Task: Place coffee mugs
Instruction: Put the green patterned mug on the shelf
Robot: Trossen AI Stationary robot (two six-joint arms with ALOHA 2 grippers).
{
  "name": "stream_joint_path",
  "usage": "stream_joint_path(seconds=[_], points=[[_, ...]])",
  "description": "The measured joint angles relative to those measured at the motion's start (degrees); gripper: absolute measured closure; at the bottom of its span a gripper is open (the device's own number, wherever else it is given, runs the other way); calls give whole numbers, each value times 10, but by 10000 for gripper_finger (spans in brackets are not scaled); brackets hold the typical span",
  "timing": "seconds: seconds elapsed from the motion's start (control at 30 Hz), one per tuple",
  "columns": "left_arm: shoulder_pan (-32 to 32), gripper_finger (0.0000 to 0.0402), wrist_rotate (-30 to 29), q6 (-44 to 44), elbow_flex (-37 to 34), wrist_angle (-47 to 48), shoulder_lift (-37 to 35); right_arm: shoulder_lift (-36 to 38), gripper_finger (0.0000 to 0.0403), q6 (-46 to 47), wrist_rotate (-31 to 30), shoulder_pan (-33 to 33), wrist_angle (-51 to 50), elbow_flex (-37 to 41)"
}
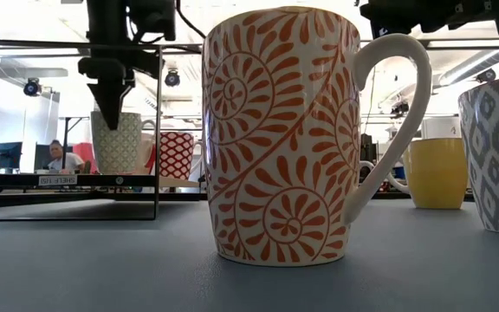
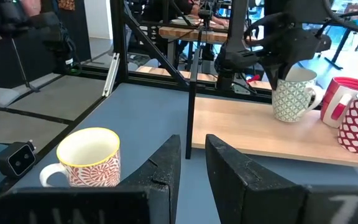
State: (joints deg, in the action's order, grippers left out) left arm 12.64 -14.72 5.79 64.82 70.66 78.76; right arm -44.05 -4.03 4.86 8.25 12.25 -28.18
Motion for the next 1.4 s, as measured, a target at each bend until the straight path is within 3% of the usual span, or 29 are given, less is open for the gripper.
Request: stream_joint_path(seconds=[0.4,0.63,1.4], points=[[61,394,54,-65,0,-2,0,0,339,0,0,0,0,0],[88,379,52,-95,0,-17,0,0,339,0,0,0,0,0],[96,317,71,-98,13,-20,-1,0,339,0,0,0,0,0]])
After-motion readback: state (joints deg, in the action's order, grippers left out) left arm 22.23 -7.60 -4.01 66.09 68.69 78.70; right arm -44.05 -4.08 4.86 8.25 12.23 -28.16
